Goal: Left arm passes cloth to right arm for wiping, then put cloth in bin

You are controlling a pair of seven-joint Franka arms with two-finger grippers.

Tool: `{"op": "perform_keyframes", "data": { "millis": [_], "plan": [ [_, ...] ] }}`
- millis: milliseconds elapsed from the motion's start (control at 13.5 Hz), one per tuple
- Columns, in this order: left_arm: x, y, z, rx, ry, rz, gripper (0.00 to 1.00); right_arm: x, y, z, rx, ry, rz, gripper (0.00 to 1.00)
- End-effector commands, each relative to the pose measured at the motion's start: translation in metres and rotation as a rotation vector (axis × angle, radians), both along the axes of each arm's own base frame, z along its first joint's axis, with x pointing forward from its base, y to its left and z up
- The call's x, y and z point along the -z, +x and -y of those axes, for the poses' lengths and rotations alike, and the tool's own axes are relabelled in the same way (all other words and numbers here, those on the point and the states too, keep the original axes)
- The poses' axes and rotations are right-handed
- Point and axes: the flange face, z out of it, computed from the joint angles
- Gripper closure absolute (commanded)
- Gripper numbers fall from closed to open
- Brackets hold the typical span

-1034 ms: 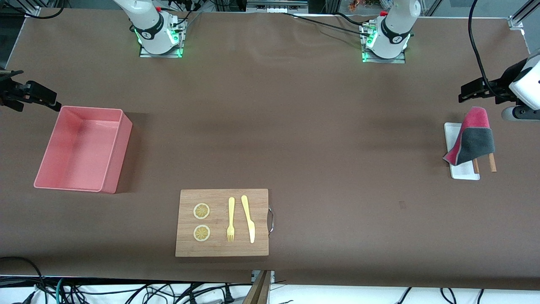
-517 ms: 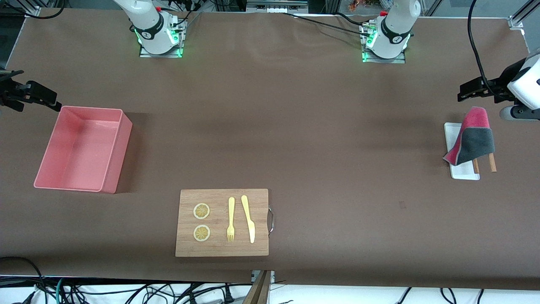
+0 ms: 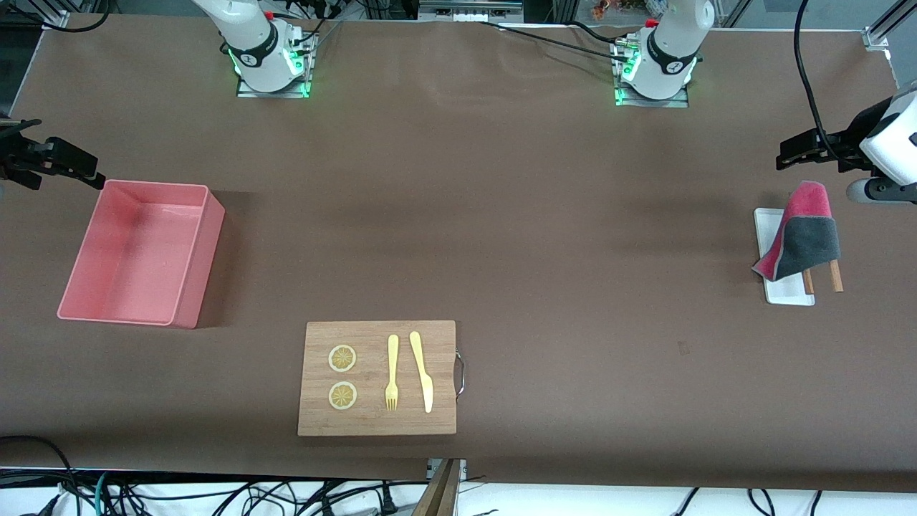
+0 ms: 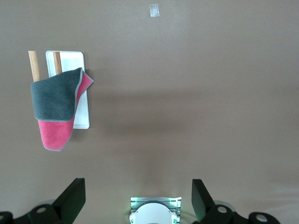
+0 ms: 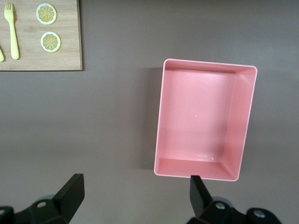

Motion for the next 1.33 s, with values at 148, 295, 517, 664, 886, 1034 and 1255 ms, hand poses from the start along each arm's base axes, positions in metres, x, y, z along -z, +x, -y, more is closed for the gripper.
{"op": "perform_keyframes", "data": {
  "millis": [148,295,517,664,886,1034,1255],
  "plan": [
    [-0.003,0.003,0.001,-0.004,0.003,-0.008,0.0,-0.006,0.003,-0.002,-0.006,0.014,0.012,0.0],
    [-0.003,0.003,0.001,-0.005,0.003,-0.008,0.0,-0.005,0.004,-0.003,-0.007,0.014,0.012,0.0],
    [-0.003,0.003,0.0,-0.014,0.007,-0.008,0.0,-0.004,0.005,-0.002,-0.006,0.015,0.01,0.0],
    [-0.002,0.004,-0.001,-0.013,0.005,-0.011,0.0,-0.004,0.005,-0.002,-0.006,0.015,0.01,0.0],
    [0.001,0.006,-0.003,-0.013,0.007,-0.013,0.0,-0.004,0.004,-0.002,-0.006,0.014,0.01,0.0],
    [0.011,0.013,-0.016,-0.005,0.024,-0.028,0.0,-0.005,0.004,-0.002,-0.004,0.014,0.012,0.0],
    [0.021,0.034,-0.046,0.064,0.046,-0.032,0.0,-0.004,0.004,-0.002,-0.004,0.014,0.01,0.0]
  ]
}}
